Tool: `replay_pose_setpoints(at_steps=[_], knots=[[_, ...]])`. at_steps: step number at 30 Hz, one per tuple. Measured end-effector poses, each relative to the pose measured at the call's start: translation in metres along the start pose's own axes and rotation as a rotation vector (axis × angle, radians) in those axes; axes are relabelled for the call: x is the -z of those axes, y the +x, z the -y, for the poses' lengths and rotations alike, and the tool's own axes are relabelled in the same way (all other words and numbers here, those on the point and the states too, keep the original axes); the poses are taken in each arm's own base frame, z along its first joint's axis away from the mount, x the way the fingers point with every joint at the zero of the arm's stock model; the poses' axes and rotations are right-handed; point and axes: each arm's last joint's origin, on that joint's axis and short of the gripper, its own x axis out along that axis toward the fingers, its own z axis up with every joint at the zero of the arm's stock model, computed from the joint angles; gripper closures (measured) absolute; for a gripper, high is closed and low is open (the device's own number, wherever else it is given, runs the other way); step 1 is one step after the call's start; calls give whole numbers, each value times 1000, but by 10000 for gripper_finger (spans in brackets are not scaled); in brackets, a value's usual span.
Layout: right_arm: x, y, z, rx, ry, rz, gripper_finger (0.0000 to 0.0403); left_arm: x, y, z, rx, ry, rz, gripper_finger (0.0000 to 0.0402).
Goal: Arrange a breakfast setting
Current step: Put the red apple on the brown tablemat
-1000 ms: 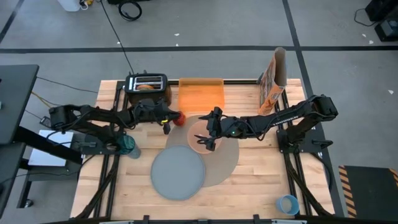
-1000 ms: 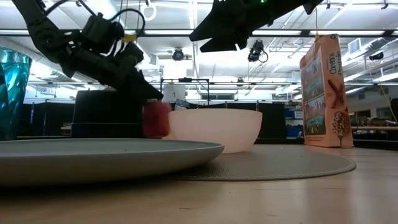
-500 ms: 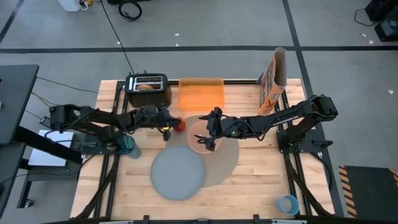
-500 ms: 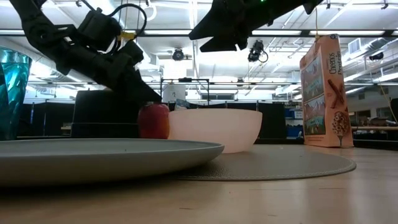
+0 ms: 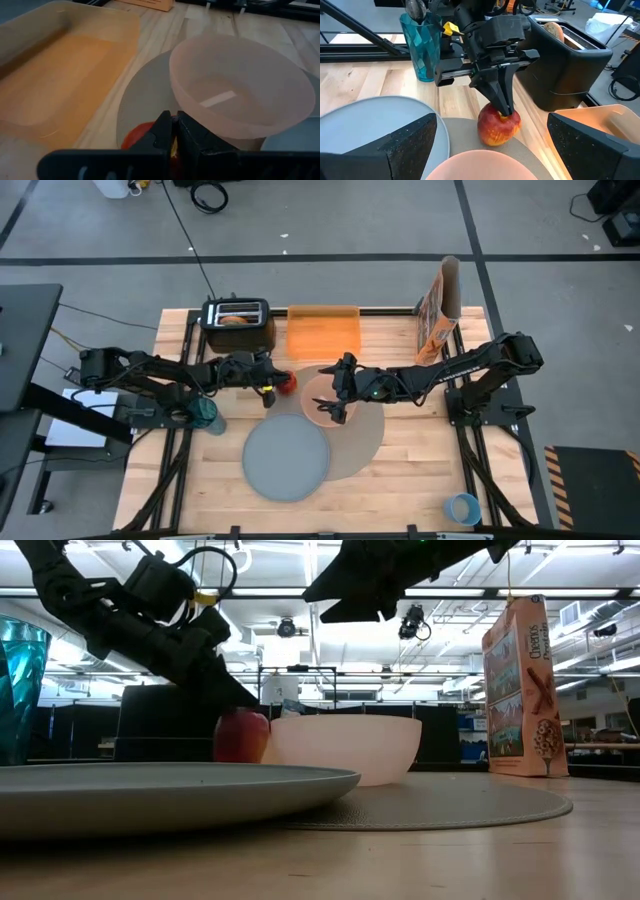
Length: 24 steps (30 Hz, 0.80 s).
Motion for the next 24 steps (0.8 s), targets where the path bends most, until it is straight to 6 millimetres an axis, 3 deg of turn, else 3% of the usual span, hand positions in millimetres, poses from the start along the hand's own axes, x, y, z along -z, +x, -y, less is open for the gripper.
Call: replay_pose_setpoints(at_steps=[24], knots=[[0, 0, 0, -3, -12, 0, 15, 2, 0, -1, -3, -40, -24, 329]])
